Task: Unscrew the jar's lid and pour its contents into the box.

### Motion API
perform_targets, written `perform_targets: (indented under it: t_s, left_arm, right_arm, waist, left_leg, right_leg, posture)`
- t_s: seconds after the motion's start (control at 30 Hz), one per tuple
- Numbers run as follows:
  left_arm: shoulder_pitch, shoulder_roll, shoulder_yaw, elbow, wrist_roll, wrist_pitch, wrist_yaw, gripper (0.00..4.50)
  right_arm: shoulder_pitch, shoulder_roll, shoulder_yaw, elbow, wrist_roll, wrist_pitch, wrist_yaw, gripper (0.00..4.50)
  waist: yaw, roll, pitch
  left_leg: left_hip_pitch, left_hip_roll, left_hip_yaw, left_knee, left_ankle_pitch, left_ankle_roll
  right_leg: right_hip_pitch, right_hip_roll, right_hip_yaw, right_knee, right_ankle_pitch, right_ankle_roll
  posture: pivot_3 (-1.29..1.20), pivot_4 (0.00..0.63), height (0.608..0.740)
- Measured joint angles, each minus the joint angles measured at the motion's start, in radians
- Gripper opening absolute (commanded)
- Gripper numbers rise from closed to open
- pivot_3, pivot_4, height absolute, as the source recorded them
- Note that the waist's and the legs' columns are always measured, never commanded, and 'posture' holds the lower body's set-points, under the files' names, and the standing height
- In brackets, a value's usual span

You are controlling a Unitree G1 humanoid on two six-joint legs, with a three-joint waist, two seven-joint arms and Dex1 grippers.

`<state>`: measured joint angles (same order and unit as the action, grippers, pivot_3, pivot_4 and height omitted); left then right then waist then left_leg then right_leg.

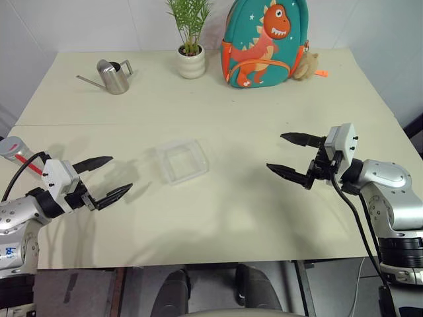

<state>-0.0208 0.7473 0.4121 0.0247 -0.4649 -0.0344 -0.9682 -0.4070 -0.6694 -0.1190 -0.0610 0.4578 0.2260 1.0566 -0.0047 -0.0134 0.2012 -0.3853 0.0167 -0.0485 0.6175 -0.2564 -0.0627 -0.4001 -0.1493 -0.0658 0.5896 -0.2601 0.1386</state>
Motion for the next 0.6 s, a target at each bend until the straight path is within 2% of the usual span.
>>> perform_targets:
  t_s: [0.1,0.2,0.3,0.47,0.6]
  left_arm:
    - [0.053,-0.02,0.055,-0.037,-0.003,0.004,0.051,4.48]
    - [0.147,-0.107,0.111,-0.097,-0.002,0.006,0.146,4.48]
    - [0.195,-0.242,0.176,-0.143,0.044,0.013,0.356,4.48]
    - [0.175,-0.477,0.284,-0.219,0.185,0.024,0.813,4.48]
    - [0.112,-0.612,0.28,-0.23,0.266,0.057,1.069,4.48]
  right_arm:
    - [-0.052,0.008,0.014,0.033,-0.005,-0.003,0.004,4.5]
    - [-0.079,0.024,0.044,0.07,-0.008,-0.008,0.029,4.5]
    - [-0.13,0.061,0.077,0.118,-0.008,-0.008,0.048,4.5]
    - [-0.248,0.129,0.108,0.163,-0.005,-0.001,0.06,4.5]
    - [-0.299,0.198,0.152,0.175,-0.003,0.029,0.062,4.5]
  waist:
    - [0.0,0.0,0.0]
    - [-0.001,0.0,0.0]
    - [0.002,0.0,0.0]
    - [0.004,-0.002,-0.001]
    - [0.013,-0.005,-0.003]
  left_leg:
    - [0.0,0.0,0.002,0.001,0.0,0.0]
    - [0.0,0.0,0.004,0.001,-0.001,0.001]
    - [-0.001,0.0,0.004,0.005,-0.002,0.002]
    - [-0.001,0.001,0.004,0.012,-0.004,0.001]
    - [-0.001,0.001,0.004,0.014,-0.003,0.001]
  right_leg:
    - [-0.002,0.0,0.002,0.0,0.0,0.0]
    - [-0.002,0.0,0.004,0.0,0.001,0.0]
    - [-0.003,0.0,0.004,0.0,0.001,0.001]
    - [0.0,0.002,0.006,0.001,0.005,0.001]
    - [0.0,0.002,0.006,0.001,0.008,0.0]
  posture:
    - [0.0,0.15,0.74]
    - [0.0,0.15,0.74]
    - [0.0,0.15,0.74]
    - [0.0,0.15,0.74]
    - [0.0,0.15,0.74]
